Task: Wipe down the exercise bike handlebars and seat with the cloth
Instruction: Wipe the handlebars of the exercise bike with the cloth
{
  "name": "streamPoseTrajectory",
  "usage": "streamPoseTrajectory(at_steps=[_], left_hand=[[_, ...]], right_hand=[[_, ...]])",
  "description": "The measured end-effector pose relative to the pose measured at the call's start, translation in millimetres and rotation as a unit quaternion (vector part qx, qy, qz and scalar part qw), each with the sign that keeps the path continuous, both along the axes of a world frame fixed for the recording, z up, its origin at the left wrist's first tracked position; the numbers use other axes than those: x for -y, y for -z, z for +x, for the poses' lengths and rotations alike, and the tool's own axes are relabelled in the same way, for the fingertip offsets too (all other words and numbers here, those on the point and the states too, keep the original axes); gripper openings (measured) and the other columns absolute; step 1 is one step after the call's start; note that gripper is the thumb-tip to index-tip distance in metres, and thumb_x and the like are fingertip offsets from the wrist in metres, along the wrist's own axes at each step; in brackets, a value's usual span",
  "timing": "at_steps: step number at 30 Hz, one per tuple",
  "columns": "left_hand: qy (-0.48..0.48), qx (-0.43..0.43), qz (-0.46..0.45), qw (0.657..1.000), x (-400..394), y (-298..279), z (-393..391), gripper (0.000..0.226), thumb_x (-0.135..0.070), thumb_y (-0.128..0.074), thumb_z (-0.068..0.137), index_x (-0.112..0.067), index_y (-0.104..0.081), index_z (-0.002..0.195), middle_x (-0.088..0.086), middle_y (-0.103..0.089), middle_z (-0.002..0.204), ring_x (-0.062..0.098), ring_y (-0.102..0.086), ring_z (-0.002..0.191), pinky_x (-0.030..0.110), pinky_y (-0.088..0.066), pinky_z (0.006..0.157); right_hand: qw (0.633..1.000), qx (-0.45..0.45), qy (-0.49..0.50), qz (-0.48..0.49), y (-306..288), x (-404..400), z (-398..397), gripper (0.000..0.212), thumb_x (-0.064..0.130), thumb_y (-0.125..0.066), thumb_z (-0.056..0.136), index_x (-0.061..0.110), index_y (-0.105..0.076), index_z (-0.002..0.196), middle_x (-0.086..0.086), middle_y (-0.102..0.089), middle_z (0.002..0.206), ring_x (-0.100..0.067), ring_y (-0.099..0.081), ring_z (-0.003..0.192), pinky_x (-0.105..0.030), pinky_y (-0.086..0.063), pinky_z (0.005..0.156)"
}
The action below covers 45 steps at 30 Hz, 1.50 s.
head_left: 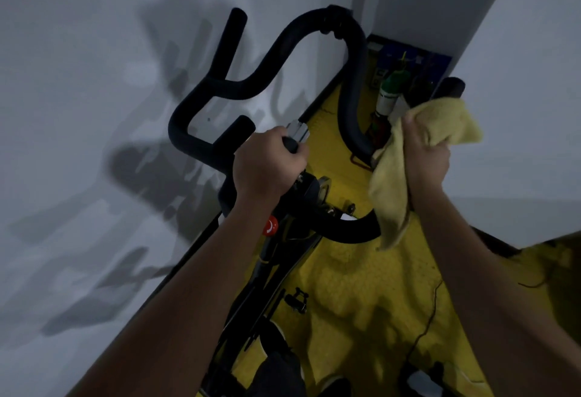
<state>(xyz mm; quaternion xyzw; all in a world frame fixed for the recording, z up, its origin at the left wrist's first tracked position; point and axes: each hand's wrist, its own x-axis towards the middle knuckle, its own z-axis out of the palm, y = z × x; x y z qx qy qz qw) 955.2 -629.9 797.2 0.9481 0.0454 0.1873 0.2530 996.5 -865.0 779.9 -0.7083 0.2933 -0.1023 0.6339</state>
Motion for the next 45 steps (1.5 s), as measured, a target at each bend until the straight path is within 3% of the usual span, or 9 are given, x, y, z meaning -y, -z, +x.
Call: streamPoseTrajectory(at_steps=[3,5,9,11,17,25,32,35,45], left_hand=[[-0.01,-0.008,0.008,1.0,0,1,1,0.037,-0.038,-0.062,0.085,-0.02,-0.044,0.059,-0.005,-0.041,0.044,0.011,-0.043,0.039,0.02,-0.027,0.043],[-0.015,-0.013,0.01,1.0,0,0,1,0.038,-0.039,-0.062,0.085,-0.022,-0.04,0.058,-0.005,-0.04,0.043,0.008,-0.041,0.038,0.019,-0.025,0.043],[-0.025,-0.026,0.009,0.999,0,-1,2,0.037,-0.041,-0.061,0.084,-0.022,-0.043,0.059,-0.006,-0.045,0.045,0.006,-0.045,0.04,0.019,-0.024,0.043],[-0.028,-0.032,0.011,0.999,1,-1,2,0.035,-0.042,-0.061,0.084,-0.021,-0.047,0.061,-0.005,-0.048,0.047,0.007,-0.047,0.042,0.019,-0.025,0.044],[-0.026,-0.043,0.02,0.999,0,-2,3,0.032,-0.044,-0.059,0.086,-0.019,-0.053,0.067,-0.003,-0.054,0.053,0.013,-0.054,0.048,0.023,-0.038,0.047],[-0.016,-0.027,0.039,0.999,-4,3,7,0.033,-0.046,-0.056,0.087,-0.018,-0.054,0.07,-0.003,-0.054,0.055,0.015,-0.055,0.05,0.024,-0.045,0.048],[-0.019,-0.014,0.06,0.998,-4,5,9,0.032,-0.047,-0.053,0.087,-0.019,-0.052,0.071,-0.005,-0.05,0.053,0.014,-0.051,0.046,0.022,-0.041,0.043],[-0.011,-0.005,0.043,0.999,-4,5,8,0.033,-0.043,-0.055,0.088,-0.016,-0.052,0.069,-0.002,-0.052,0.053,0.016,-0.054,0.046,0.028,-0.049,0.045],[-0.008,-0.007,0.02,1.0,-4,0,5,0.035,-0.041,-0.057,0.087,-0.014,-0.05,0.065,-0.001,-0.051,0.051,0.016,-0.052,0.044,0.026,-0.045,0.045]], right_hand=[[0.993,-0.036,-0.021,0.106,9,-11,-34,0.081,0.08,-0.065,0.073,0.018,-0.06,0.126,0.0,-0.068,0.115,-0.017,-0.066,0.095,-0.029,-0.05,0.073],[0.989,-0.062,-0.02,0.129,12,-20,-52,0.09,0.082,-0.059,0.075,0.016,-0.054,0.137,-0.002,-0.066,0.12,-0.021,-0.064,0.098,-0.035,-0.051,0.08],[0.982,-0.087,0.006,0.167,16,-42,-87,0.051,0.074,-0.06,0.082,0.026,-0.062,0.097,0.002,-0.07,0.1,-0.015,-0.066,0.088,-0.029,-0.051,0.064],[0.975,-0.09,0.035,0.2,19,-57,-106,0.047,0.067,-0.067,0.082,0.025,-0.059,0.101,0.005,-0.068,0.098,-0.012,-0.064,0.086,-0.026,-0.047,0.06],[0.949,-0.074,0.023,0.307,25,-116,-153,0.042,0.058,-0.071,0.082,0.029,-0.066,0.112,0.004,-0.074,0.109,-0.015,-0.07,0.101,-0.038,-0.059,0.083],[0.969,-0.05,0.046,0.239,32,-67,-104,0.051,0.054,-0.075,0.082,0.031,-0.058,0.123,0.008,-0.066,0.118,-0.015,-0.062,0.108,-0.036,-0.051,0.092],[0.995,-0.01,-0.101,-0.019,9,-8,-36,0.053,0.076,-0.055,0.083,0.025,-0.065,0.09,0.008,-0.073,0.078,-0.009,-0.071,0.075,-0.022,-0.053,0.056],[0.992,0.024,-0.08,-0.091,-14,11,8,0.057,0.082,-0.056,0.077,0.027,-0.059,0.09,0.003,-0.068,0.089,-0.013,-0.067,0.08,-0.023,-0.047,0.059],[0.997,-0.006,0.025,-0.069,-18,-4,23,0.062,0.086,-0.049,0.076,0.024,-0.055,0.074,0.008,-0.058,0.077,-0.006,-0.056,0.069,-0.022,-0.037,0.053]])
